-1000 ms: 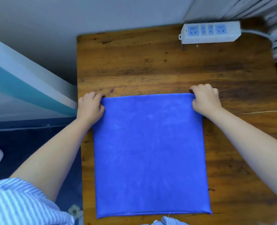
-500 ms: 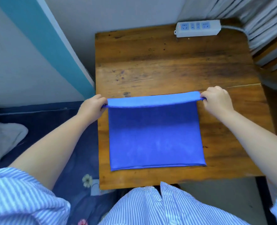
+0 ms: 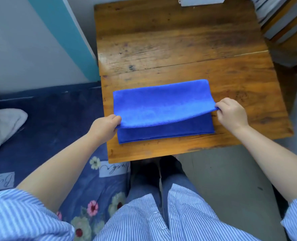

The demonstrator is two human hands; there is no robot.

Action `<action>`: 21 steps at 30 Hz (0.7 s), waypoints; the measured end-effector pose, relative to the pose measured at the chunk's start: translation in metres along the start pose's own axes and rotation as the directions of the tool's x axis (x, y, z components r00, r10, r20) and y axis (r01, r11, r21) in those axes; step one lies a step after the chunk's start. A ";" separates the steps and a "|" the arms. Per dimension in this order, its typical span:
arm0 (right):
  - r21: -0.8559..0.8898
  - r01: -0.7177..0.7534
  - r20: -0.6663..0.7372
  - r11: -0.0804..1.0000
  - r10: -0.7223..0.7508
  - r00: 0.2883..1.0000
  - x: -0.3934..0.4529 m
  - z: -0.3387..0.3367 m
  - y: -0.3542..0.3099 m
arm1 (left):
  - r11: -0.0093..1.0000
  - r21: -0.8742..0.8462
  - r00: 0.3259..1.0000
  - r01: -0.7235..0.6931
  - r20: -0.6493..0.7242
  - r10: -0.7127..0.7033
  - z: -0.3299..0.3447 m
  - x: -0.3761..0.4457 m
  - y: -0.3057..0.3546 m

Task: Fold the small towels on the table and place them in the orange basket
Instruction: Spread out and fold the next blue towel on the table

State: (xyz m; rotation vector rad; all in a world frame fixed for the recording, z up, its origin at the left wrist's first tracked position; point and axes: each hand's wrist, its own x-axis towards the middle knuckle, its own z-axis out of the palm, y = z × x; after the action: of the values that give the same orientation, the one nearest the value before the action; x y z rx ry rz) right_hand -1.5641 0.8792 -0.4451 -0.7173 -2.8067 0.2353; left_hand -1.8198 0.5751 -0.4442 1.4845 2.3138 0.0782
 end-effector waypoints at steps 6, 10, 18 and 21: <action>0.028 0.005 0.087 1.000 -0.007 0.996 -0.026 0.017 0.003 | 0.994 0.097 0.991 0.040 0.123 -0.052 0.014 -0.007 0.005; 0.009 0.066 0.096 0.998 -0.066 0.993 -0.035 0.019 0.004 | 0.989 0.141 0.999 -0.041 0.024 0.038 0.023 -0.008 0.005; -0.076 0.163 0.204 0.984 -0.145 0.968 -0.050 0.029 0.007 | 0.936 0.347 0.952 0.054 0.264 -0.152 0.036 -0.012 0.022; -0.118 0.168 0.311 0.979 -0.124 0.942 -0.055 0.034 0.005 | 0.924 0.353 0.902 0.146 0.337 -0.271 0.039 -0.010 0.034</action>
State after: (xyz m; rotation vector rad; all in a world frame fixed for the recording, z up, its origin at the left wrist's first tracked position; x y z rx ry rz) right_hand -1.5243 0.8531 -0.4887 -0.5352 -3.1806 0.1260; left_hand -1.7728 0.5748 -0.4686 1.2342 2.2106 -0.6226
